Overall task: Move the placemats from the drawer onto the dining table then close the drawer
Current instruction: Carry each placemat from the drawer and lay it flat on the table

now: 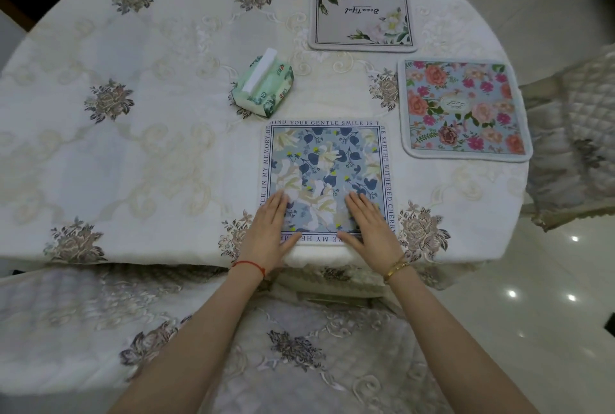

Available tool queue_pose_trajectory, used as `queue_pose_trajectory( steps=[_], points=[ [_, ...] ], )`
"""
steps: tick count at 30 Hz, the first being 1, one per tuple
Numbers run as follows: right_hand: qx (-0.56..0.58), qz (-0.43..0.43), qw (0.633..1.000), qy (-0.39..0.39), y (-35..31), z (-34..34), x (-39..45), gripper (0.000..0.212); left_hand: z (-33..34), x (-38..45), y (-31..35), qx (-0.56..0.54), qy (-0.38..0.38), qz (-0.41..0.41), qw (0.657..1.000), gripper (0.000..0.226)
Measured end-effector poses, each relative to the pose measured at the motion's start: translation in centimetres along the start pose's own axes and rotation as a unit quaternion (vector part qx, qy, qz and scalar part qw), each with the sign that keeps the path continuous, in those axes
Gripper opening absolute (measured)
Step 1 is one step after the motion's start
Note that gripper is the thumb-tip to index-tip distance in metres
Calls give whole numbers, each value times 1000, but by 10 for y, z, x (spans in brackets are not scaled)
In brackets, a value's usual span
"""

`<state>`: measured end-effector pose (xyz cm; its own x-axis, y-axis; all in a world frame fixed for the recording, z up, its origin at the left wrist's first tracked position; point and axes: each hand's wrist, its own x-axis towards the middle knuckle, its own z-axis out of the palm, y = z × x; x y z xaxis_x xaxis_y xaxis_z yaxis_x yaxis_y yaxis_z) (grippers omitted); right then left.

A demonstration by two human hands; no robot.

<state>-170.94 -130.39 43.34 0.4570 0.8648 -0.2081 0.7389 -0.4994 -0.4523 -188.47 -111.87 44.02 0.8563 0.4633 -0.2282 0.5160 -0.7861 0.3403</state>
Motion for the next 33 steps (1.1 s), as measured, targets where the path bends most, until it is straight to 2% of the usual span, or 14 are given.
queue_pose_trajectory(
  steps=[8, 13, 20, 26, 33],
  points=[
    [9, 53, 998, 33, 27, -13, -33, 73, -7, -18, -14, -9, -3, -18, 1000, 77],
    [27, 138, 987, 83, 30, -23, -51, 66, -18, -30, -11, -76, 20, -40, 996, 69],
    [45, 103, 981, 158, 11, -56, -72, 56, -54, -48, 15, -108, 127, 3, 986, 54],
    [38, 65, 979, 189, -6, -74, -106, 45, -72, -77, 36, -108, 150, 27, 982, 42],
    [24, 69, 978, 197, -8, -75, -144, 41, -74, -110, 49, -105, 169, 40, 979, 36]
  ],
)
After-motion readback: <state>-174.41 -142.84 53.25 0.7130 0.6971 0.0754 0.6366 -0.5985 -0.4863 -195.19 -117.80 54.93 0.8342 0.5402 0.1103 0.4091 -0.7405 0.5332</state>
